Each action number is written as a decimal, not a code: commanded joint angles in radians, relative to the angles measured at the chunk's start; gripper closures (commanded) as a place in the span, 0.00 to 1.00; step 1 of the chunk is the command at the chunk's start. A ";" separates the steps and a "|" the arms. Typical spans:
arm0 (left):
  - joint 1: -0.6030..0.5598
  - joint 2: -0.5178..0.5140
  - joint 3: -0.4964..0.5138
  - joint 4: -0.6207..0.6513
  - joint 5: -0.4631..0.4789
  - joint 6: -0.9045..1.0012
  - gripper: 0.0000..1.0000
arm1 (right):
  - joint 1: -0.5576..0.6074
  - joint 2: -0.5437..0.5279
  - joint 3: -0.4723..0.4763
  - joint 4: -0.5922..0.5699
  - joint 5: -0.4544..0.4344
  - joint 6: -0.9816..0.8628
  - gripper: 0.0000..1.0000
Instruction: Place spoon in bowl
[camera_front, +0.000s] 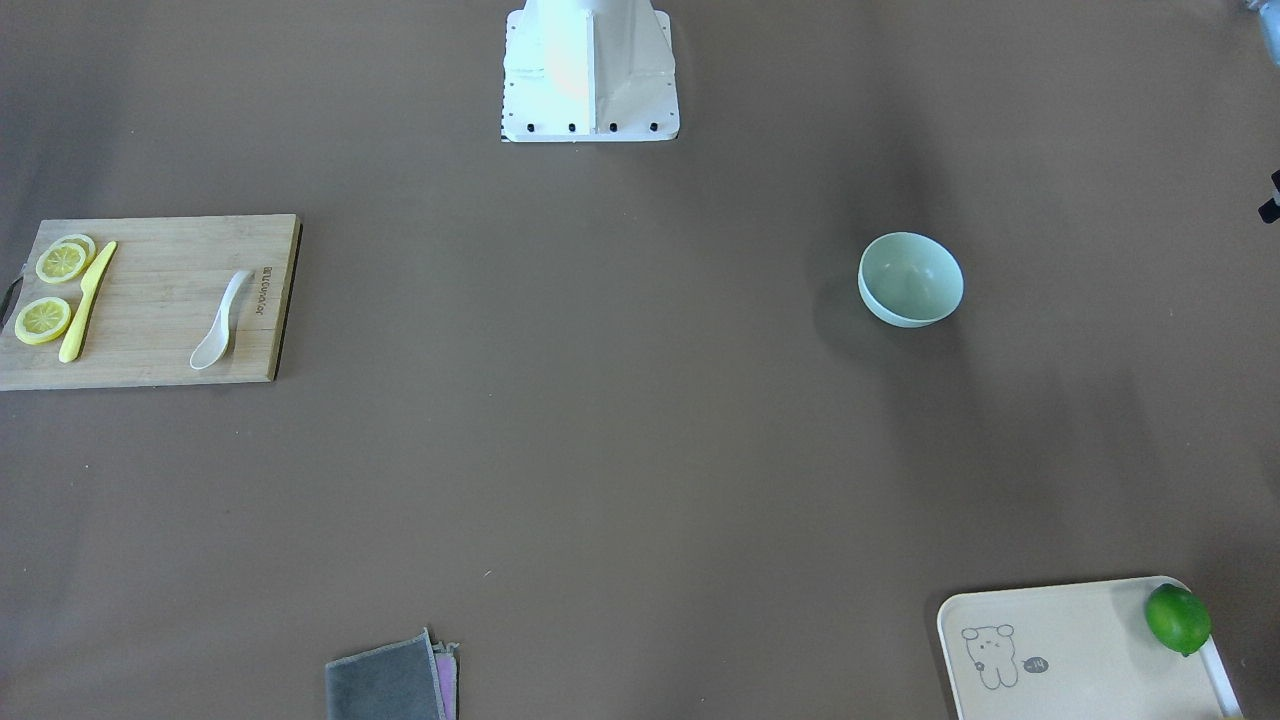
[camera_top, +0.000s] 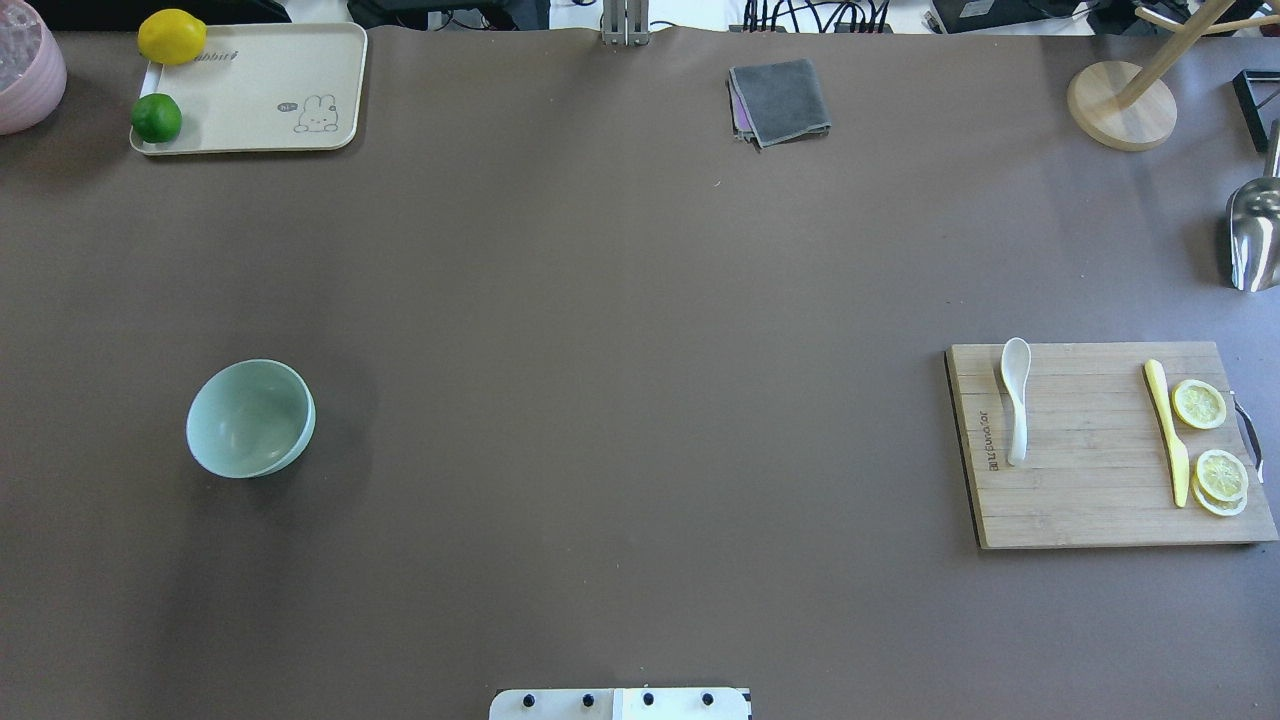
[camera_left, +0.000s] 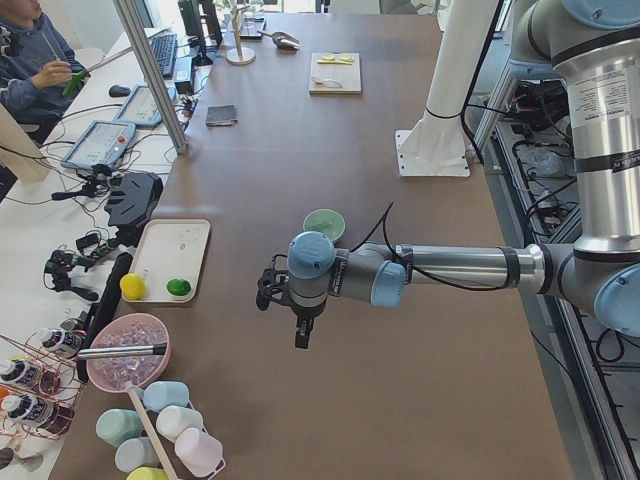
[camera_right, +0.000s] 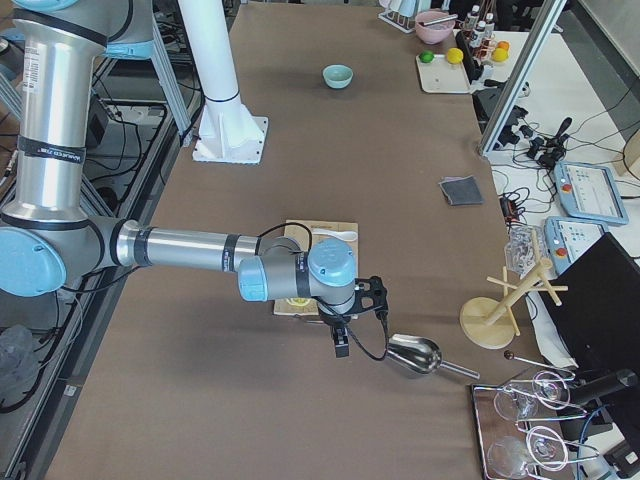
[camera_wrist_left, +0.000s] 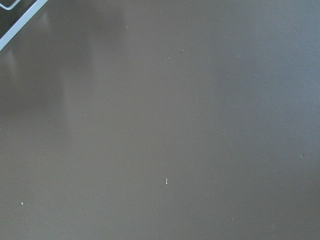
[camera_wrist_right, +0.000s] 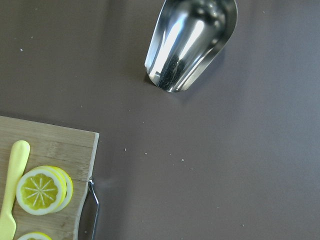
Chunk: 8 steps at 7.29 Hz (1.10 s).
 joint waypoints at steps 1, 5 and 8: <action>-0.003 -0.005 -0.051 0.091 0.007 0.000 0.02 | 0.003 -0.010 -0.002 -0.002 -0.002 0.000 0.00; -0.006 -0.005 -0.053 0.087 0.009 -0.002 0.02 | 0.003 -0.013 -0.009 0.001 0.003 0.000 0.00; -0.009 0.000 -0.059 0.078 0.006 -0.002 0.02 | 0.003 -0.013 -0.012 -0.002 0.012 0.000 0.00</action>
